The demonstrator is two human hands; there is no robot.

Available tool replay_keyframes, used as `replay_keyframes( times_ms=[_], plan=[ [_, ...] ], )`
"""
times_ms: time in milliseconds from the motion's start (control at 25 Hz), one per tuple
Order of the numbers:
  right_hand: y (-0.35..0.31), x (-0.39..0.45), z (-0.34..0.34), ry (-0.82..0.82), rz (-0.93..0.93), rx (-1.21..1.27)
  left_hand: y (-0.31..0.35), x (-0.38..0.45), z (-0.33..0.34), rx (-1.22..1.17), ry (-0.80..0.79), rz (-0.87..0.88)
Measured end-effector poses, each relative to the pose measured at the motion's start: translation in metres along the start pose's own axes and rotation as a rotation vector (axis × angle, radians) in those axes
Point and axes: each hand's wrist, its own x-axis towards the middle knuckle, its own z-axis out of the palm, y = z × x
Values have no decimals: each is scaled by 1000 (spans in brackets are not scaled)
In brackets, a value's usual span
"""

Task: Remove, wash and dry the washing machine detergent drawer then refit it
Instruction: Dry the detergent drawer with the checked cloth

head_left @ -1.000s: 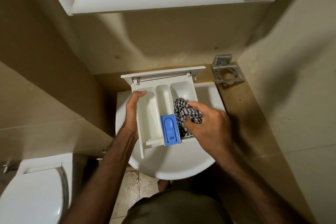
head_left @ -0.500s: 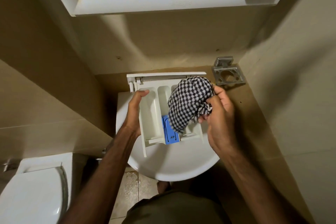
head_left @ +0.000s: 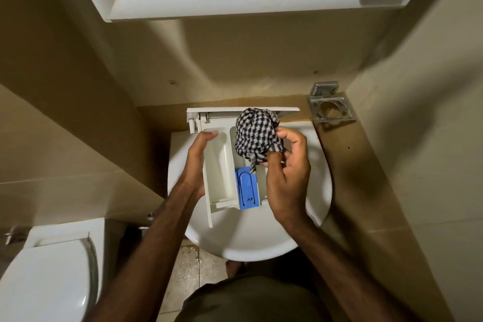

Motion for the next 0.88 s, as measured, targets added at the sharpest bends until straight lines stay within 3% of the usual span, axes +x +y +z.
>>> replay_keyframes(
  times_ms=[200, 480, 640, 760, 880],
  plan=[
    [-17, 3, 2, 93, 56, 153, 2, 1, -2, -13, 7, 4],
    [-3, -4, 4, 102, 84, 146, 3, 1, -5, 13, 50, 57],
    [10, -8, 4, 51, -177, -99, 0, 1, -4, 17, 33, 69],
    [17, -7, 4, -34, -236, -247, -1, 2, -4, 9, 18, 80],
    [20, -9, 2, -153, -292, -550, -1, 2, -3, 24, -31, 87]
  ],
)
